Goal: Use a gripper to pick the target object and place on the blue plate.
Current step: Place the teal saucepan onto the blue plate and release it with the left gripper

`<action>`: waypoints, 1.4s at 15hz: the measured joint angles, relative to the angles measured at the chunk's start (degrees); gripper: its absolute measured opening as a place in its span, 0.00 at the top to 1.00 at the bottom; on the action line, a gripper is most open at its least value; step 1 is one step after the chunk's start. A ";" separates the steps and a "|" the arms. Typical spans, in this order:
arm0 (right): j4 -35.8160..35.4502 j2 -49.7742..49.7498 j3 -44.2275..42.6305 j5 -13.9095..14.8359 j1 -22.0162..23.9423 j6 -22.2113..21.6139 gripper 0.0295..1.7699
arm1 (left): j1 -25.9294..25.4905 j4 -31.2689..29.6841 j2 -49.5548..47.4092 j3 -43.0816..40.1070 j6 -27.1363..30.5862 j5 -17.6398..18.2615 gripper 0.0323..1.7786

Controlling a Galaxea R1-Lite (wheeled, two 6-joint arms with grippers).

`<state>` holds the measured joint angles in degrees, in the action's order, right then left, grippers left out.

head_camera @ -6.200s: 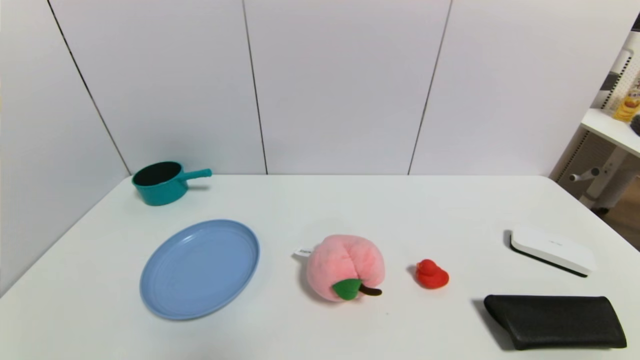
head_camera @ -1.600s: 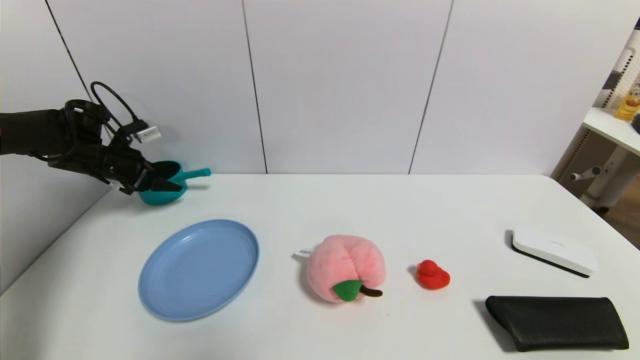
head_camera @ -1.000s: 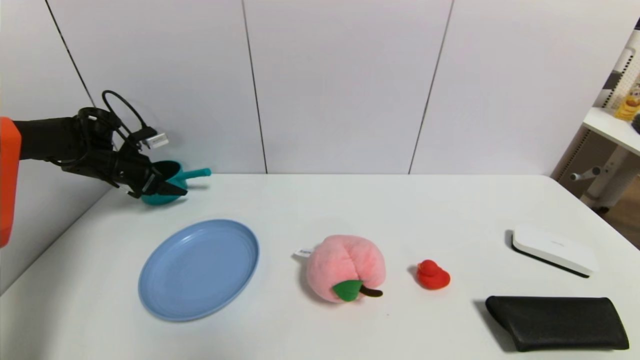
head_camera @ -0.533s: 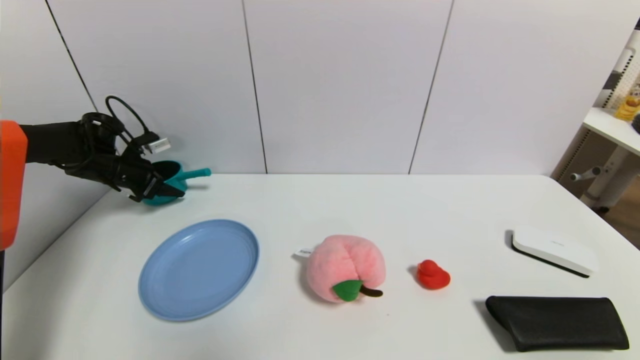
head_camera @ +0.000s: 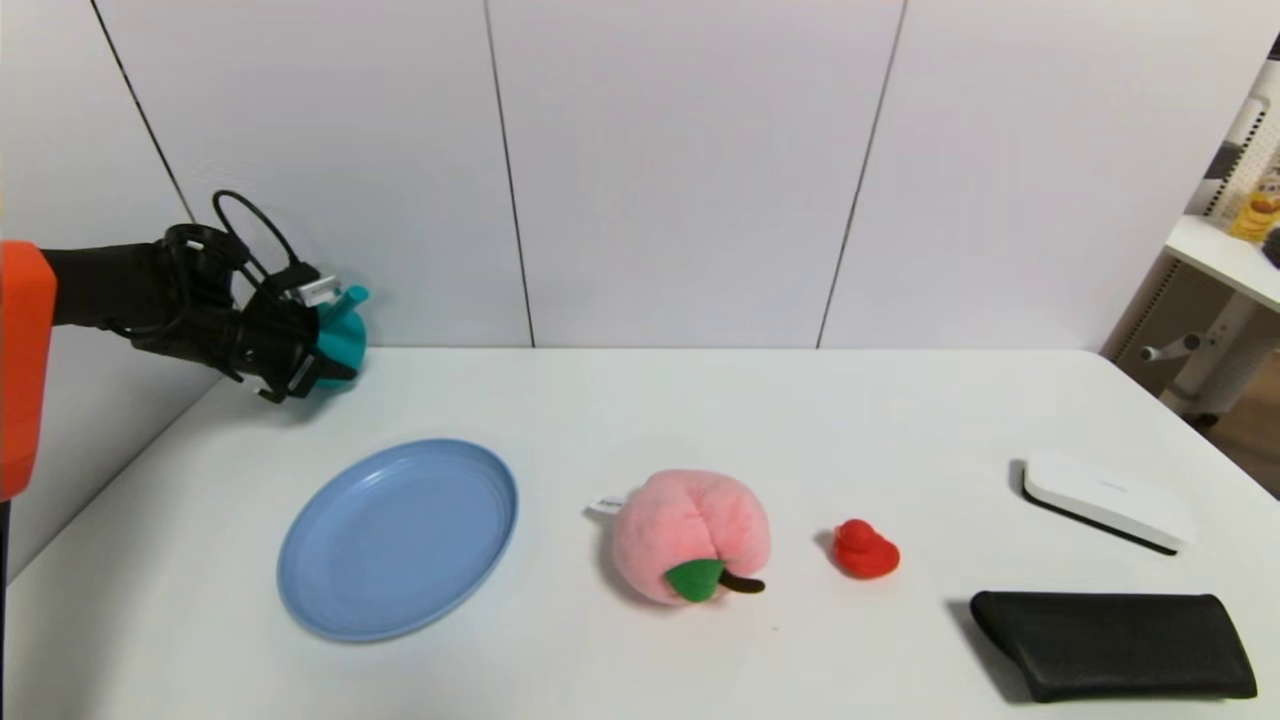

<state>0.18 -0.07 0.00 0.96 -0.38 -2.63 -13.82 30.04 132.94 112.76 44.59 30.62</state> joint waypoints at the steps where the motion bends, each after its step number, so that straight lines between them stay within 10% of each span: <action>1: -0.02 0.00 0.00 0.00 -0.04 0.00 0.04 | 0.00 0.11 -0.22 0.00 0.09 -0.06 0.94; 13: 0.00 0.00 0.00 -0.02 -0.04 -0.01 0.04 | 8.18 12.76 -23.04 -1.19 0.80 -1.00 0.94; 21: 0.00 0.00 0.00 -0.02 -0.04 0.02 0.04 | 28.17 13.95 -42.31 -24.37 2.93 -15.08 0.94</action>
<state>0.18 -0.07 0.00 0.94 -0.41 -2.61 14.35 43.98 90.62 88.39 47.52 15.54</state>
